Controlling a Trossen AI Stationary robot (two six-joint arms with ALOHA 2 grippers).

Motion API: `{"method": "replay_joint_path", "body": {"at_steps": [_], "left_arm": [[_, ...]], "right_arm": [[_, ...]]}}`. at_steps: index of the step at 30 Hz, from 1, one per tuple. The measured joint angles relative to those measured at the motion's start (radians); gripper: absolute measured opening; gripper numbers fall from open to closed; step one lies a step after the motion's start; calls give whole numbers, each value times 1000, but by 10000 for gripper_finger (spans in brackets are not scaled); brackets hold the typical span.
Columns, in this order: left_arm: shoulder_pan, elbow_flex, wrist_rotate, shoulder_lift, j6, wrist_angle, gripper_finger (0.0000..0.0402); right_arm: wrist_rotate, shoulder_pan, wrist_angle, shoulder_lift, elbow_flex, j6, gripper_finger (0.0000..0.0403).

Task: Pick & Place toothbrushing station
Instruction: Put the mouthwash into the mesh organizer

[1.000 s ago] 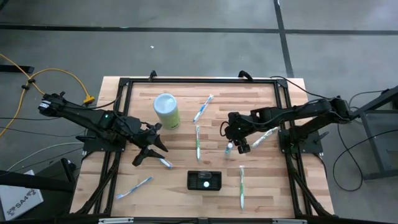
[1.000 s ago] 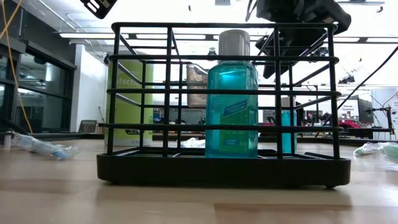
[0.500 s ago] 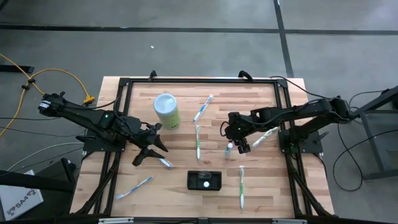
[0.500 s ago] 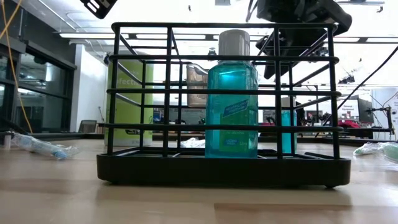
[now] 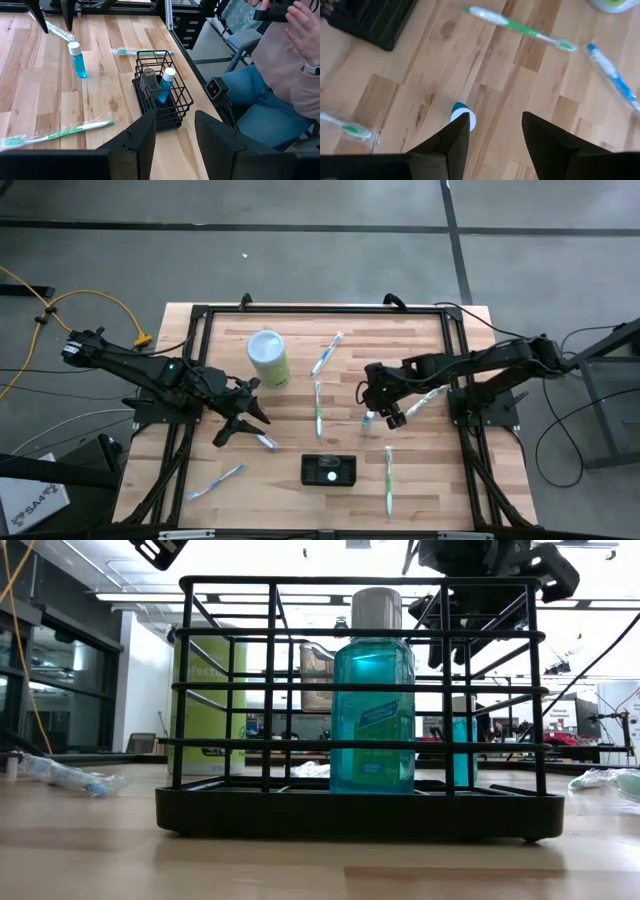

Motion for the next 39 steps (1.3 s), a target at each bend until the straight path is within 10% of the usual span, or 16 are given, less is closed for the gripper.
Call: {"method": "replay_joint_path", "body": {"at_steps": [13, 39], "left_arm": [[0, 0, 0, 0, 0, 10, 133], [0, 0, 0, 0, 0, 11, 133]], "right_arm": [[65, 25, -157, 206, 157, -36, 173], [54, 103, -234, 213, 200, 11, 173]]}}
